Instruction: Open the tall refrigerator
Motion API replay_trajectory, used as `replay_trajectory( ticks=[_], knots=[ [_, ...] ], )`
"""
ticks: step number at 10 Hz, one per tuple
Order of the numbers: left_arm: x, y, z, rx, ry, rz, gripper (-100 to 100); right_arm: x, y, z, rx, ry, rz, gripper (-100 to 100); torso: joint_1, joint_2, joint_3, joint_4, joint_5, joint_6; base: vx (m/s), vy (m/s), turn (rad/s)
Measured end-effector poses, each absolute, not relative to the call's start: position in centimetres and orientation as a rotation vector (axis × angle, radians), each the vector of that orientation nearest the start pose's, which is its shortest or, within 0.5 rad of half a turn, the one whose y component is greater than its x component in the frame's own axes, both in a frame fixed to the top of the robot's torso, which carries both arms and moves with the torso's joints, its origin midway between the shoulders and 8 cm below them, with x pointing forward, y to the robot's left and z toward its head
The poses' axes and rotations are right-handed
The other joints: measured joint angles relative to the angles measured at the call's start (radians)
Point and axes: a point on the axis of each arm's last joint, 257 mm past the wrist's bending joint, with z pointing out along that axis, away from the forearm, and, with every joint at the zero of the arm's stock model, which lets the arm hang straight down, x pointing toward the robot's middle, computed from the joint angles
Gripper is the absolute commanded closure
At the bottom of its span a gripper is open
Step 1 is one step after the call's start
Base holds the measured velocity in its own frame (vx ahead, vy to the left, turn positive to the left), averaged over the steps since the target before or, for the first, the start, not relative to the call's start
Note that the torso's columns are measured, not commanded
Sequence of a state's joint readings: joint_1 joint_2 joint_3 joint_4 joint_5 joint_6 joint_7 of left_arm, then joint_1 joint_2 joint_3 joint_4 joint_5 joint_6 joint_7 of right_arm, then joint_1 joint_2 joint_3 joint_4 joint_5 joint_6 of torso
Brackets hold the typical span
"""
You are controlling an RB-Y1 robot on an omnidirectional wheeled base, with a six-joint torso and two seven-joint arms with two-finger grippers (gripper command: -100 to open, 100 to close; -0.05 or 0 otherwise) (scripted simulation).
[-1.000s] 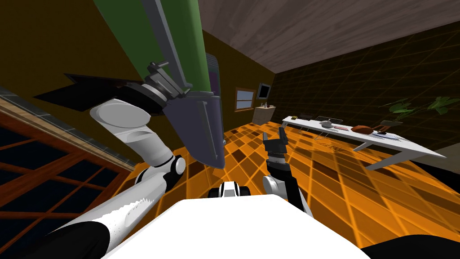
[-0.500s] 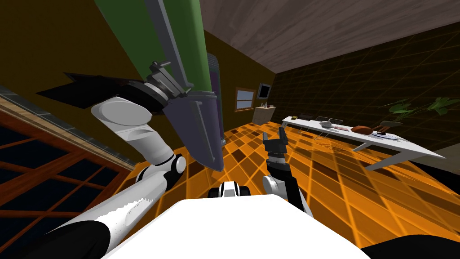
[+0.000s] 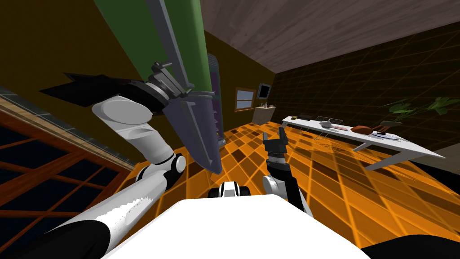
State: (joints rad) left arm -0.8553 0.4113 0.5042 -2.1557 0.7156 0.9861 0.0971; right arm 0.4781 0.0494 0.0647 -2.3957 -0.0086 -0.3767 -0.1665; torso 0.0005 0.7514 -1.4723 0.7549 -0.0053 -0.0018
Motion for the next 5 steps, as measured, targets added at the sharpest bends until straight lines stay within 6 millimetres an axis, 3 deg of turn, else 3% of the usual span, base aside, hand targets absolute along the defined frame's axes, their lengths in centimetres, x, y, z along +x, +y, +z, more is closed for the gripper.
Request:
replay_trajectory(
  ticks=[5],
  knots=[
    [48.10,25.58,31.84,-0.806,0.941,-1.823,0,34.29,-26.18,6.00,0.755,0.507,1.538,0,-0.005,-0.010,-0.002,-0.014,0.002,0.003,0.000,0.002,0.004]
  ],
)
